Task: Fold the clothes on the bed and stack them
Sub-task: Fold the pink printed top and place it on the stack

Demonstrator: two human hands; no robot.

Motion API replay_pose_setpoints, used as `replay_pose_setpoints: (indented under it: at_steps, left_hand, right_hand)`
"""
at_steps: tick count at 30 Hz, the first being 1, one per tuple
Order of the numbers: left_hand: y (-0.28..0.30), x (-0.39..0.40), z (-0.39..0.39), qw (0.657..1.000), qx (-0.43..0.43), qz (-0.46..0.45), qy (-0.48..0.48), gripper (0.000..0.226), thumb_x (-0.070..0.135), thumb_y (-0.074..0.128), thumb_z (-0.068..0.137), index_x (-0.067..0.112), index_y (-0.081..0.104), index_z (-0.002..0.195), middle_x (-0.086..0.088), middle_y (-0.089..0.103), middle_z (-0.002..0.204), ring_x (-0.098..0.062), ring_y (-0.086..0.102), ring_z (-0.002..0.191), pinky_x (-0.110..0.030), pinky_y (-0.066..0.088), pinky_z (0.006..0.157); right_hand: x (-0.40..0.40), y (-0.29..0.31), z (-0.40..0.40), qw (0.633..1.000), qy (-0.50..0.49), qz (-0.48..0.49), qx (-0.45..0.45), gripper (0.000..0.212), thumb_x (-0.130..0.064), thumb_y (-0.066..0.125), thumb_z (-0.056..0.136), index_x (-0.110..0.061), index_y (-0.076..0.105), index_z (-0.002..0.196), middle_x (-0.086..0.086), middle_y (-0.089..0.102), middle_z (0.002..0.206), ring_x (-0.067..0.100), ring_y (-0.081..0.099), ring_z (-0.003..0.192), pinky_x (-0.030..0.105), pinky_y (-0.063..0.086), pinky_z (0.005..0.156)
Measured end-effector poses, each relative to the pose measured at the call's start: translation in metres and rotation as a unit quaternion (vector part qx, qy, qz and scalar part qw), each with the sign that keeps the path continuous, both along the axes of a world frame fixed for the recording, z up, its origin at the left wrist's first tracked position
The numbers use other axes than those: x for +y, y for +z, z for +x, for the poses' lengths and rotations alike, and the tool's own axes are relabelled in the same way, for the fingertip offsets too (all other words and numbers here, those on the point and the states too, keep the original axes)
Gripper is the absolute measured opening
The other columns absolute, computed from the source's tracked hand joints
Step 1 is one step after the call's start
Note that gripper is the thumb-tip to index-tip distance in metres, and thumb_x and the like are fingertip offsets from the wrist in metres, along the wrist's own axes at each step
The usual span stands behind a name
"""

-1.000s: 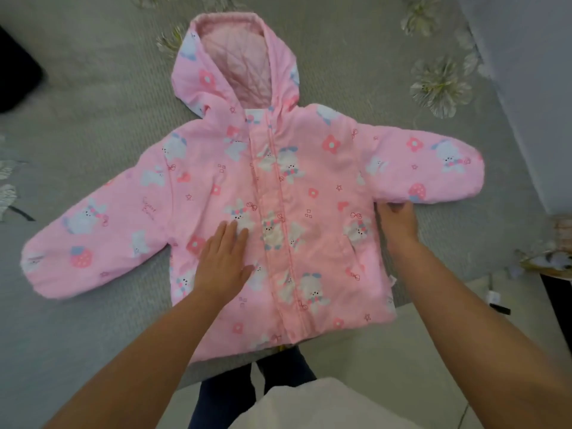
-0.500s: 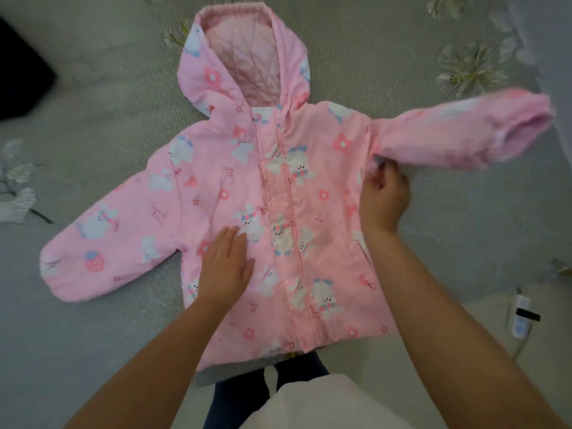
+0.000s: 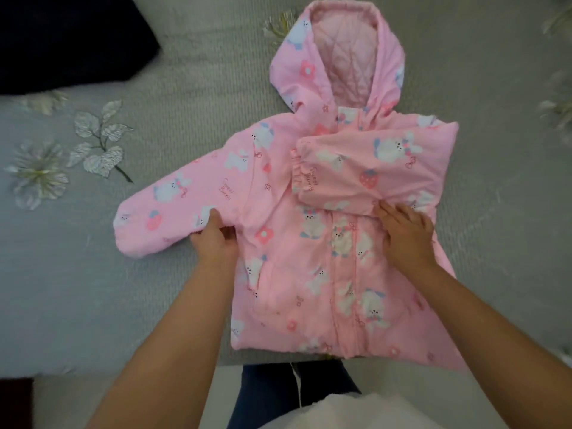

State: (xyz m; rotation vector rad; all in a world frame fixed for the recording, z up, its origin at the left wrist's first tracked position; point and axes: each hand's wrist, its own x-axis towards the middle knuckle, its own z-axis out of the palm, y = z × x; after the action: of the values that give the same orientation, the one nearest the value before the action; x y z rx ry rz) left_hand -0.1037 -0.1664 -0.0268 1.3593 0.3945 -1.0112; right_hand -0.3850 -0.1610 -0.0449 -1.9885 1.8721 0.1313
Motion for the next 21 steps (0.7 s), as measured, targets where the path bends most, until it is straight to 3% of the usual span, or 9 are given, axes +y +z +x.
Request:
replay_pose_setpoints:
  at_steps: [2,3,6,8,10,12,14,18,21]
  left_hand:
    - [0.010,-0.004,-0.008,0.975,-0.182,0.045,-0.119,0.032,0.002,0.048,0.091,0.009,0.043,0.122,-0.012,0.055,0.119,-0.024,0.058,0.099,-0.041,0.047,0.091]
    - [0.016,-0.004,-0.015,0.924,-0.316,0.068,-0.206,0.030,0.002,0.049,0.090,0.002,0.045,0.119,-0.018,0.052,0.116,-0.033,0.055,0.103,-0.042,0.044,0.094]
    - [0.029,0.002,-0.048,0.655,-0.628,-0.023,-0.419,0.034,-0.002,0.054,0.074,-0.009,0.058,0.107,-0.036,0.048,0.106,-0.051,0.048,0.103,-0.033,0.035,0.093]
    - [0.034,0.000,-0.074,0.495,-0.628,-0.058,-0.598,0.051,-0.001,0.051,0.077,0.005,0.051,0.127,-0.033,0.038,0.133,-0.045,0.033,0.126,-0.041,0.027,0.104]
    - [0.031,0.000,-0.089,0.327,-0.577,-0.002,-0.749,0.054,0.009,0.047,0.085,0.020,0.039,0.138,-0.010,0.015,0.152,-0.027,0.007,0.141,-0.046,0.006,0.112]
    - [0.026,-0.005,-0.094,0.250,-0.543,0.035,-0.801,0.049,0.014,0.045,0.089,0.021,0.038,0.137,-0.001,0.008,0.154,-0.020,-0.001,0.142,-0.046,-0.001,0.113]
    - [0.026,-0.008,-0.090,0.281,-0.564,0.017,-0.776,0.039,0.016,0.043,0.091,0.016,0.047,0.130,-0.003,0.028,0.148,-0.020,0.017,0.139,-0.042,0.011,0.112]
    - [0.035,-0.025,-0.078,0.435,-0.619,-0.104,-0.646,0.023,-0.005,0.058,0.071,-0.007,0.066,0.092,-0.025,0.065,0.096,-0.040,0.062,0.092,-0.045,0.050,0.080]
    - [0.042,-0.050,-0.078,0.466,-0.647,-0.106,-0.594,0.024,-0.006,0.061,0.063,-0.012,0.066,0.086,-0.030,0.065,0.088,-0.044,0.064,0.082,-0.054,0.051,0.073]
  right_hand:
    - [-0.001,0.002,0.001,1.000,0.008,0.011,0.003,0.052,-0.004,0.041,0.085,-0.018,0.044,0.135,-0.003,0.038,0.145,0.022,0.031,0.134,0.033,0.013,0.103]
    - [-0.001,0.002,0.000,1.000,0.015,0.025,0.003,0.054,-0.004,0.041,0.085,-0.019,0.042,0.136,-0.004,0.035,0.147,0.021,0.028,0.136,0.034,0.012,0.105]
    - [0.003,0.013,-0.008,0.997,0.041,0.070,-0.009,0.055,0.000,0.044,0.085,-0.016,0.040,0.137,-0.001,0.029,0.149,0.022,0.021,0.140,0.037,0.012,0.110]
    - [0.008,0.026,-0.014,0.996,0.030,0.061,-0.057,0.049,0.002,0.038,0.083,-0.005,0.049,0.130,0.012,0.040,0.142,0.033,0.029,0.136,0.043,0.020,0.109]
    - [0.017,0.039,-0.023,0.995,0.009,0.063,-0.082,0.046,0.004,0.035,0.079,0.004,0.056,0.120,0.022,0.049,0.132,0.040,0.038,0.129,0.041,0.028,0.107]
    - [0.023,0.051,-0.035,0.994,-0.026,0.086,-0.067,0.038,0.010,0.044,0.081,0.004,0.060,0.115,0.025,0.052,0.128,0.036,0.046,0.124,0.033,0.033,0.103]
    - [0.023,0.059,-0.044,0.992,-0.060,0.080,-0.076,0.033,0.014,0.049,0.080,0.006,0.064,0.108,0.026,0.060,0.117,0.036,0.056,0.112,0.031,0.038,0.093]
    - [-0.006,0.075,-0.047,0.989,-0.107,0.000,-0.103,0.026,0.016,0.053,0.078,0.009,0.067,0.098,0.026,0.067,0.100,0.036,0.063,0.095,0.033,0.042,0.083]
    - [-0.051,0.081,-0.041,0.982,-0.114,-0.062,-0.134,0.020,0.011,0.055,0.081,0.007,0.069,0.095,0.025,0.069,0.095,0.036,0.064,0.090,0.036,0.044,0.079]
